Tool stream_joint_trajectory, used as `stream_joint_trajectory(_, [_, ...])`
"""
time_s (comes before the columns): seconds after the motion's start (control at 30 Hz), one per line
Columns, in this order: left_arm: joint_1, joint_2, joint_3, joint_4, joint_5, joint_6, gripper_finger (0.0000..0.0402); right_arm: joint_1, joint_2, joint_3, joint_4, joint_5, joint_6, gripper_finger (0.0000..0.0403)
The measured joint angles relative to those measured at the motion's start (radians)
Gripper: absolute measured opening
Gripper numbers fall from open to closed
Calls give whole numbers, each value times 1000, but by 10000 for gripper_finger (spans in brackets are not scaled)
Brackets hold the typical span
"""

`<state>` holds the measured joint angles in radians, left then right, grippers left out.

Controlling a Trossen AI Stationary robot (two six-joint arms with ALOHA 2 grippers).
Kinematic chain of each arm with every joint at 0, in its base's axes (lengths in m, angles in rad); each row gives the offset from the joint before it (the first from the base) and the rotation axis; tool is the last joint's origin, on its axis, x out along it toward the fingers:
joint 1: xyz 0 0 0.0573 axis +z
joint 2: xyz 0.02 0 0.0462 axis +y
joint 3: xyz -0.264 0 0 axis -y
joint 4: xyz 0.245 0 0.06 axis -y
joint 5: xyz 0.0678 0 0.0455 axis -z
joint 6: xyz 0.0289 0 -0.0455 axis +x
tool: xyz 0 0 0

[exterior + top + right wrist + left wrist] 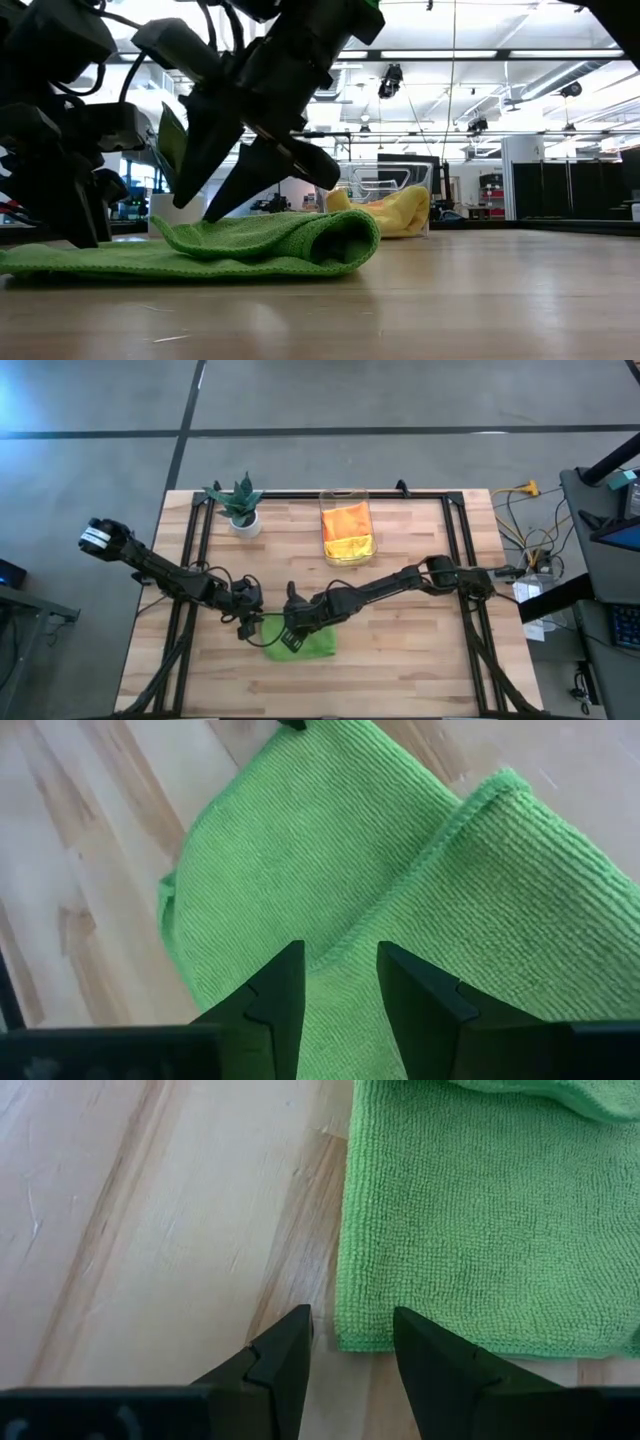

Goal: Fold microfiber towels
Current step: Fold the green towel

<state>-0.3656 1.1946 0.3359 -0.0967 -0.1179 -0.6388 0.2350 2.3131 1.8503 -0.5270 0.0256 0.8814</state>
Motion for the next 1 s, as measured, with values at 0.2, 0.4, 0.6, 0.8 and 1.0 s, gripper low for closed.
stream_joint_trajectory(0.2, [0, 0, 0, 2, -7, 0, 131, -2, 5, -9, 35, -2, 3, 121])
stream_joint_trajectory(0.4, [0, 0, 0, 6, -11, 0, 131, -3, 52, 3, 36, -59, 33, 120])
stream_joint_trajectory(0.6, [0, 0, -1, 7, -12, -1, 131, -3, 102, 78, -37, -72, 62, 109])
stream_joint_trajectory(0.8, [0, 0, -2, 7, -13, 0, 131, -2, 106, 175, -236, -3, -11, 26])
stream_joint_trajectory(1.0, [0, 0, -2, 7, -13, 0, 131, -2, 106, 280, -414, 14, -71, 9])
